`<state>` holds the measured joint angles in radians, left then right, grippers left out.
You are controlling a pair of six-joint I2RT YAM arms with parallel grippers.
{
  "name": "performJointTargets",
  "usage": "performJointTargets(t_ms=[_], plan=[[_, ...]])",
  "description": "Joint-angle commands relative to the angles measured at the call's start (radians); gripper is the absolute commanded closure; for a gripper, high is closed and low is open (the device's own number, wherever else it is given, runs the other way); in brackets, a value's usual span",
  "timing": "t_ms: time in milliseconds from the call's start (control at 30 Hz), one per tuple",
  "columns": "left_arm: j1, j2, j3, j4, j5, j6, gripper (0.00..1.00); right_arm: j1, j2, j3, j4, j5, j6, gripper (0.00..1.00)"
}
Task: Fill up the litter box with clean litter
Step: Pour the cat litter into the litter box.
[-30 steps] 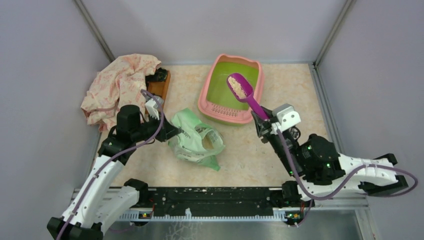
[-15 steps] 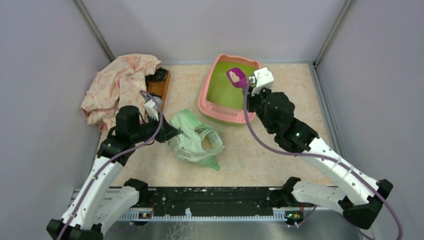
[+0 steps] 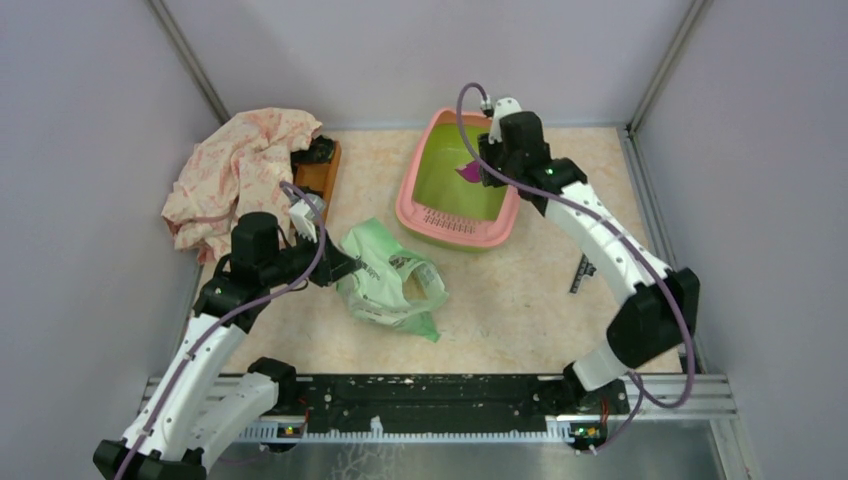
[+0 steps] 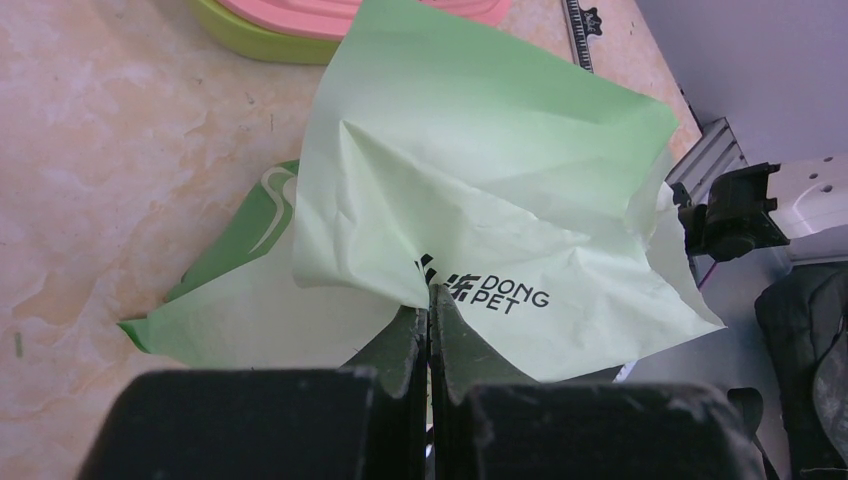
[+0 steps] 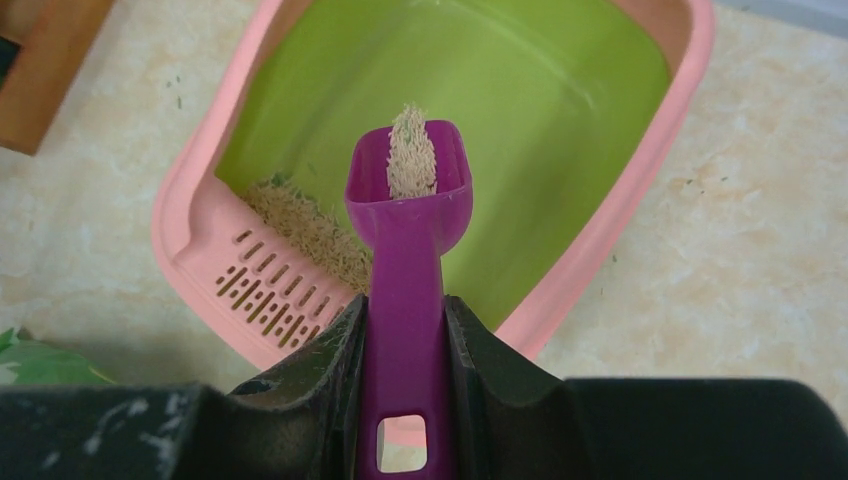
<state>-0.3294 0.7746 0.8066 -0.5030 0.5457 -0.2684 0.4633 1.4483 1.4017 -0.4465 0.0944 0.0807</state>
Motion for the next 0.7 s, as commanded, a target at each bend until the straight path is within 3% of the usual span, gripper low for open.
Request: performJointTargets(t_ms=[0,100,333,533,667], plan=[[-0.002,-0.046,0.082,0.118,0.088,-0.009,1.0,-0.012,0.142,0.193,-0.217,-0.028,-0.004,1.0],[-0.001,-0.047,0.086,0.115,0.086,-0.011,1.0,-0.011,0.209,0.292,-0.312,0.008,-0.021,1.0],[-0.001,-0.037,0.089,0.113,0.085,-0.013,1.0,-0.011,0.168,0.316,-0.348,0.026,-0.046,1.0],[-0.001,-0.027,0.088,0.119,0.084,-0.02,1.0,-0.011,-0.018,0.174,-0.228,-0.034,-0.058,1.0],[-0.002,-0.019,0.095,0.119,0.082,-0.019,1.0,-0.011,-0.166,0.119,-0.278,-0.142,-0.047,1.0]])
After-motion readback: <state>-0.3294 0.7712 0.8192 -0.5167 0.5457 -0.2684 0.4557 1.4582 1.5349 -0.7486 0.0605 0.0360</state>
